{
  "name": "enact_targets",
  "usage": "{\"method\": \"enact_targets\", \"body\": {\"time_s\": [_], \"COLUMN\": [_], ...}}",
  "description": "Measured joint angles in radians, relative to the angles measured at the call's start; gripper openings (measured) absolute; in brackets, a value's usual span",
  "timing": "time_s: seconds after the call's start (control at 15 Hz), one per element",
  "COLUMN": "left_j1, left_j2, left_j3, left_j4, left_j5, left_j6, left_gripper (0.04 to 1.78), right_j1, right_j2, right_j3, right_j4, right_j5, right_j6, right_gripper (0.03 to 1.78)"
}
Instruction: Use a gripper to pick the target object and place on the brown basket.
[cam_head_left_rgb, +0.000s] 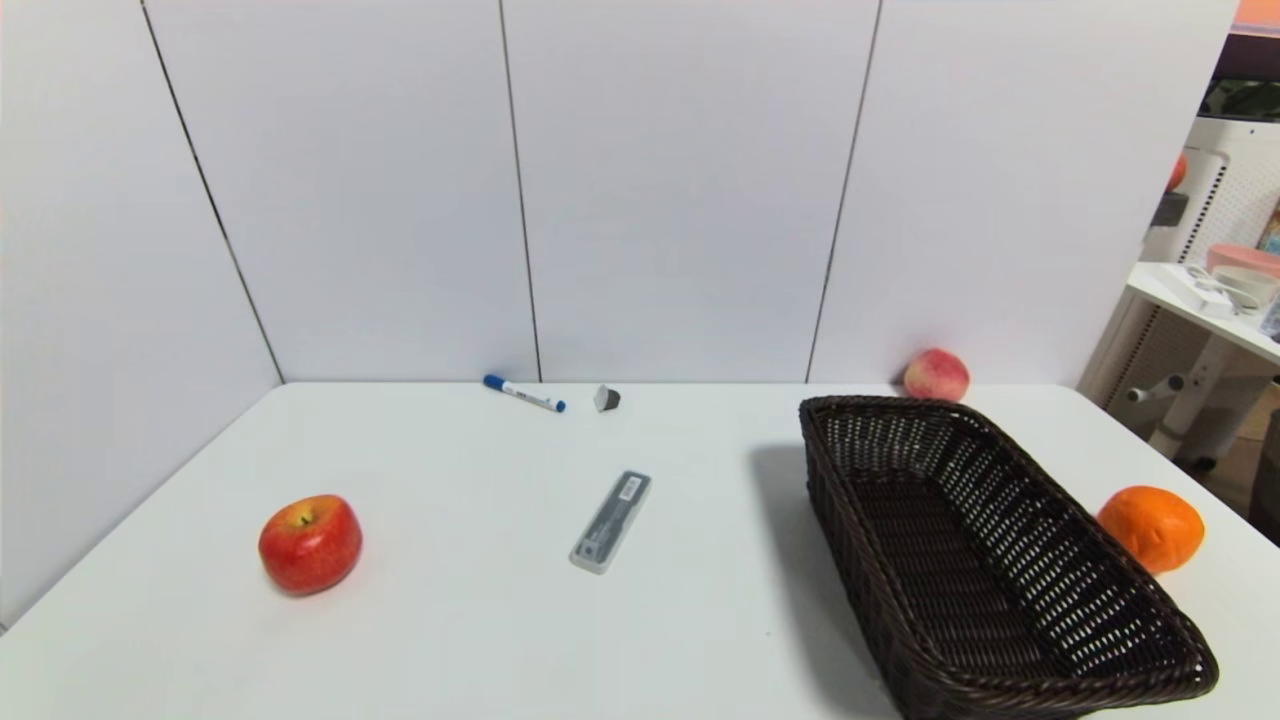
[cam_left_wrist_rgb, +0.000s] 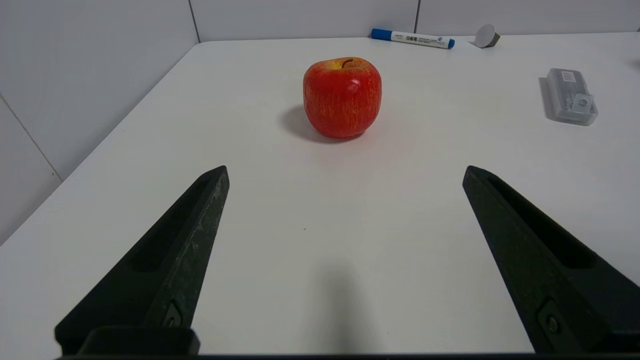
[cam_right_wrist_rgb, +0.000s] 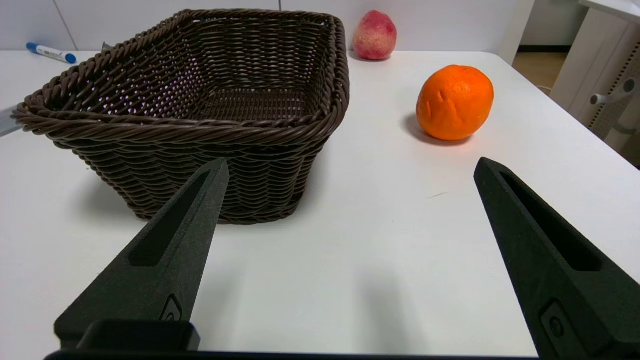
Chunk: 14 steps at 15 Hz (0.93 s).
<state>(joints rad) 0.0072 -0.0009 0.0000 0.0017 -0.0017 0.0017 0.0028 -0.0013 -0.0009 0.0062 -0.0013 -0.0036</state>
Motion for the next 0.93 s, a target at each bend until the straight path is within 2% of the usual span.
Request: {"method": "enact_targets", "body": {"time_s": [0.67,0.93], "left_j1": [0.000,-0.001], "left_j2": [0.003,0.162], "left_j3": [0.000,-0.052], "left_j4": [-0.002,-0.040], "left_j5": [0.001,-0.008], "left_j6": [-0.016,-0.006], "left_gripper": [1.69,1.69], "right_j1": [0.000,0.000], "right_j2": [0.000,0.000], "right_j3": [0.000,0.000], "right_j4": [0.000,0.000], "right_j5": [0.000,-0.001], "right_j6": [0.001,0.001], "right_gripper": [1.69,1.69]}}
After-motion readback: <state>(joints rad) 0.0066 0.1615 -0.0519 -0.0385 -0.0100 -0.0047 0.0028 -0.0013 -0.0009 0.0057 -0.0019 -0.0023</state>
